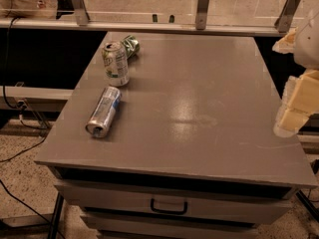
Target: Knock 7up can over
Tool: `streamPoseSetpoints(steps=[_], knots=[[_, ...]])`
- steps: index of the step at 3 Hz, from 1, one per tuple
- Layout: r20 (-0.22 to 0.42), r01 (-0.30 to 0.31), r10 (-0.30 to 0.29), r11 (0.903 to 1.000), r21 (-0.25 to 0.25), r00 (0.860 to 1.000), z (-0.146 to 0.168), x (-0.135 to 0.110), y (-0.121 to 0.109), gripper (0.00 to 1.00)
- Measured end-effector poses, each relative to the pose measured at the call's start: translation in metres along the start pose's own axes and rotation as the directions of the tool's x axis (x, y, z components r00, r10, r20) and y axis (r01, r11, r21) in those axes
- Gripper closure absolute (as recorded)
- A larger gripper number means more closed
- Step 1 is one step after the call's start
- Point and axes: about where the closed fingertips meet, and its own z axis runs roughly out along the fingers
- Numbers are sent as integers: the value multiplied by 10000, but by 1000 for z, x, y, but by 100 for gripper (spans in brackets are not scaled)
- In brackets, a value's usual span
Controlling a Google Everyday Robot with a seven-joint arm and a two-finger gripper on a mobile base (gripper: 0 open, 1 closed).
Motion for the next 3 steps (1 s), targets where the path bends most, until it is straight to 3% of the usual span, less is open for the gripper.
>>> streamPoseSetpoints(steps=[1,2,3], knots=[[52,36,-37,10000,40,10000,0,-2,-2,0],[727,517,-555,9972,534,9958,-1,-23,-32,0],[1744,1195,-1325,9893,834,9757,5,-72,-74,0]])
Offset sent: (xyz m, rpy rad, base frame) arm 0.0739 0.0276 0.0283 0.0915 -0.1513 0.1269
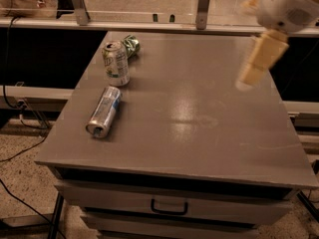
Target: Knock 7up can over
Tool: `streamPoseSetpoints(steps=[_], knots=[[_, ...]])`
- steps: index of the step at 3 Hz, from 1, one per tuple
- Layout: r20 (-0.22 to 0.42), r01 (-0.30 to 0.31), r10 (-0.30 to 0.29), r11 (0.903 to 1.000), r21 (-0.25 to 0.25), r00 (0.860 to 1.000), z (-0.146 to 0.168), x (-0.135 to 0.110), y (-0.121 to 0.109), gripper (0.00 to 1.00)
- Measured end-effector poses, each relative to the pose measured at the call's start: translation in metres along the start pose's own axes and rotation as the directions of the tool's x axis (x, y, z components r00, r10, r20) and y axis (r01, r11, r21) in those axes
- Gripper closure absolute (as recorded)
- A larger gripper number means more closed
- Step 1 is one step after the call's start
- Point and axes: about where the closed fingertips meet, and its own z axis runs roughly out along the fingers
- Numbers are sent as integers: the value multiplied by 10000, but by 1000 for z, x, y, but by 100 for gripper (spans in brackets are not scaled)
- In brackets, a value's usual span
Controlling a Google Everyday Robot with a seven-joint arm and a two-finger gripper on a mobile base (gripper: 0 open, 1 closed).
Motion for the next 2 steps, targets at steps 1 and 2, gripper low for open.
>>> streamPoseSetpoints(steps=[1,2], knots=[[1469,304,-396,9974,647,9884,10,-69,-54,0],[2910,-44,-192,9968,803,9565,39,-160,-100,0]])
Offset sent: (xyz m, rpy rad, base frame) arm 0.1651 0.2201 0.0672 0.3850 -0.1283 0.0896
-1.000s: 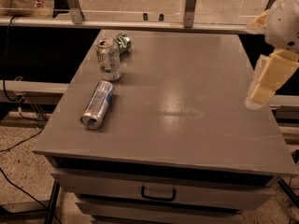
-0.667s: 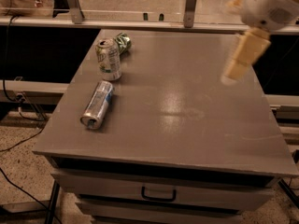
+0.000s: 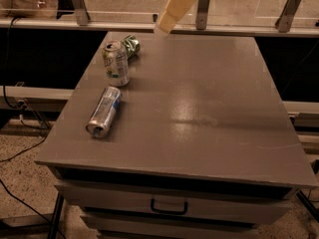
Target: Knock 7up can over
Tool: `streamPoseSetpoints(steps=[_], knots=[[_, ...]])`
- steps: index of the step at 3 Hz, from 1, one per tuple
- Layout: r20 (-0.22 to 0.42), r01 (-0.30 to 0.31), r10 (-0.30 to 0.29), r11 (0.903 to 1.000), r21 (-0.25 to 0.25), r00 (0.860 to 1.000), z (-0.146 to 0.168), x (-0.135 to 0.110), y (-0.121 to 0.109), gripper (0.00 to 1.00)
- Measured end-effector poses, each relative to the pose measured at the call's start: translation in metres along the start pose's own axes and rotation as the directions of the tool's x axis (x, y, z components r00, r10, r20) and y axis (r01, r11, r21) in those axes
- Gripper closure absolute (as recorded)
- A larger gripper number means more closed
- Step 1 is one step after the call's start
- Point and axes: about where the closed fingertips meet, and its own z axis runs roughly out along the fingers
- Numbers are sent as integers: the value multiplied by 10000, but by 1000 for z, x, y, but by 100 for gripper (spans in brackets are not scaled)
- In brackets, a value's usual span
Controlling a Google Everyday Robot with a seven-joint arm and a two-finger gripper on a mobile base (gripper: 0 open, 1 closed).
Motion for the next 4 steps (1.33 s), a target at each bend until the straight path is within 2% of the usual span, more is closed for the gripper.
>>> streamPoseSetpoints(steps=[1,2,3,4], knots=[[-7,-3,3,10000,1,10000,0,1,0,0],[660,-285,288,9996,-44,9974,17,0,3,0],[2205,-1074,1210,9915,-728,9678,68,-3,26,0],[3958,-1566,1912,9806,-1183,8982,110,-23,46,0]])
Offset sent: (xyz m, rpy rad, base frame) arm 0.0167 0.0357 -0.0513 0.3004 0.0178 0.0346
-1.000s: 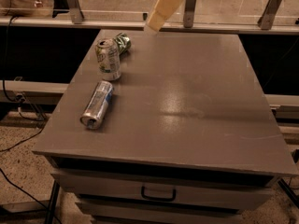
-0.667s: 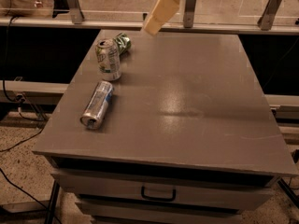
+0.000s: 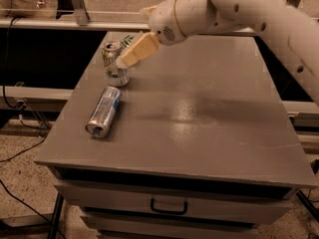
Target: Knock 7up can over
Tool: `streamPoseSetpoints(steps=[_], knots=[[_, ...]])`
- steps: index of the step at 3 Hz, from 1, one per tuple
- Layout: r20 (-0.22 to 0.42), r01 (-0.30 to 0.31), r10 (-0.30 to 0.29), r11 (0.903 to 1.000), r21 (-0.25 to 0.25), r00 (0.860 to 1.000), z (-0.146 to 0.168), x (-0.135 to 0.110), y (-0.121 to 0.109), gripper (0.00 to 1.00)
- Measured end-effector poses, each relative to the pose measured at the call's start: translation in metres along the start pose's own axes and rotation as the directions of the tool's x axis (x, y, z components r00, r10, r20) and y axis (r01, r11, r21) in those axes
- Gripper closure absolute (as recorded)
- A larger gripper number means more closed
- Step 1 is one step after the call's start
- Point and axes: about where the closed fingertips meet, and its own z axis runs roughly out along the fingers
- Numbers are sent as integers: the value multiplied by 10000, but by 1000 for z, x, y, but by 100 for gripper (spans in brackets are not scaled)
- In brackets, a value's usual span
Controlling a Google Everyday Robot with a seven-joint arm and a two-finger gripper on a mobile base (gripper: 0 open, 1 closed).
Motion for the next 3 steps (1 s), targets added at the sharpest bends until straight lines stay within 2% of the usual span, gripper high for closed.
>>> streamPoseSetpoints(steps=[1,3], knots=[[1403,-290,270,9995,121,9897,26,-8,4,0],[1590,-256,233,9996,127,9870,31,-15,5,0]])
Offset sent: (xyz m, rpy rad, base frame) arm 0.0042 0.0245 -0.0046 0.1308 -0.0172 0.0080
